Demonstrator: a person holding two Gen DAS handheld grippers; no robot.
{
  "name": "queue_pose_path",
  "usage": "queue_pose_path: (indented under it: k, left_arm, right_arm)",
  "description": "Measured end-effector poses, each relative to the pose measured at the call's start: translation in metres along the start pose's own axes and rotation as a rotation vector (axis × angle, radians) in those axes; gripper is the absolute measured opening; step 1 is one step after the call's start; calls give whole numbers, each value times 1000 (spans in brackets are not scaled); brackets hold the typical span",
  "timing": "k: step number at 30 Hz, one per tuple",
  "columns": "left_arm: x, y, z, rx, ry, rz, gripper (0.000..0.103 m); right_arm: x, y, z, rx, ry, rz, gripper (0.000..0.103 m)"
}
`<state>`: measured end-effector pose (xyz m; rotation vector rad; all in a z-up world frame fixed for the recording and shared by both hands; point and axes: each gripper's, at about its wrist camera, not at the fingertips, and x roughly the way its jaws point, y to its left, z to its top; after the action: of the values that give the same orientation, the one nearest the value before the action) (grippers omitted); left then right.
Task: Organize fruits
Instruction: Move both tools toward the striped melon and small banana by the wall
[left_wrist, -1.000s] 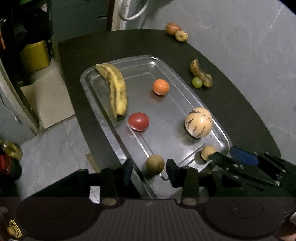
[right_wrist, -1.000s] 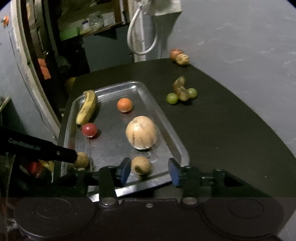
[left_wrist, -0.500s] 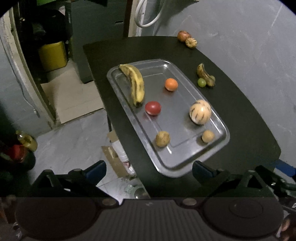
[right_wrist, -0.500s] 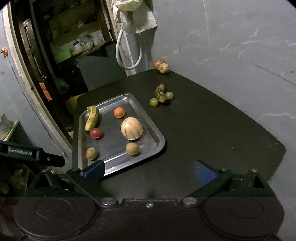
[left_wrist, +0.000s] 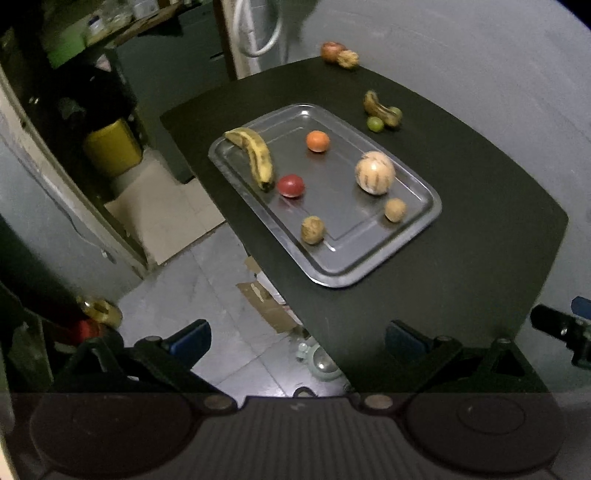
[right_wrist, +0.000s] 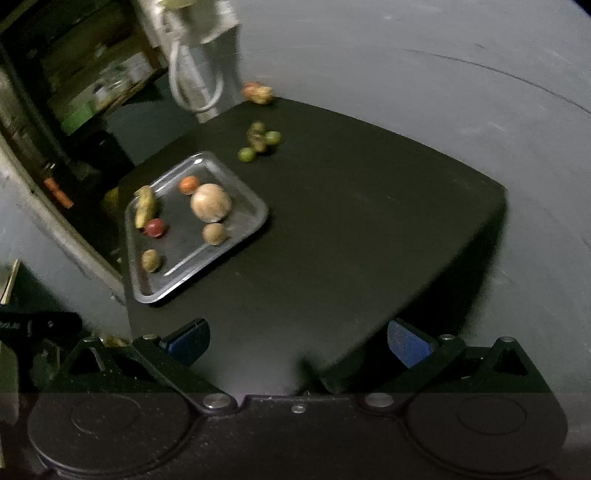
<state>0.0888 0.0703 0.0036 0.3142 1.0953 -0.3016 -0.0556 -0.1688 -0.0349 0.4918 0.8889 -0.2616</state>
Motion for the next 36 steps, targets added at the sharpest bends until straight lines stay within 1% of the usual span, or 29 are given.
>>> queue_pose_path:
  k: [4, 8, 10, 14, 17, 22, 26, 30, 32, 34, 36]
  left_arm:
    - [-9, -5, 2, 33, -10, 0, 102]
    - [-20, -2, 12, 18, -28, -15, 102]
    - [-27, 1, 18, 14, -34, -9, 102]
    - [-42, 5, 36, 38, -75, 20, 102]
    - [-48, 7, 50, 60, -108, 12, 102]
    - [-42, 9, 75, 100, -145, -40, 102]
    - [-32, 20, 108, 127, -199, -79, 102]
    - [-15, 49, 141, 159, -248, -169, 102]
    - [-3, 67, 156, 196, -263, -217, 102]
    - [9, 86, 169, 223, -257, -256, 102]
    - [17, 104, 179, 245, -271, -310, 102]
  right_arm:
    - [-23, -18, -1, 77, -36, -25, 102]
    - [-41, -31, 2, 134, -92, -29, 102]
    - [-47, -36, 4, 158, -123, -21, 102]
    - [-56, -39, 9, 197, -166, -28, 102]
    - [-63, -32, 15, 209, -195, -46, 102]
    - [-72, -8, 22, 219, -235, -98, 102]
    - [-73, 19, 19, 263, -258, -162, 102]
    - [-63, 57, 19, 317, -289, -207, 102]
    - [-56, 80, 28, 348, -281, -231, 102]
    - [-55, 105, 44, 323, -296, -213, 102]
    - [-58, 127, 64, 307, -310, -210, 102]
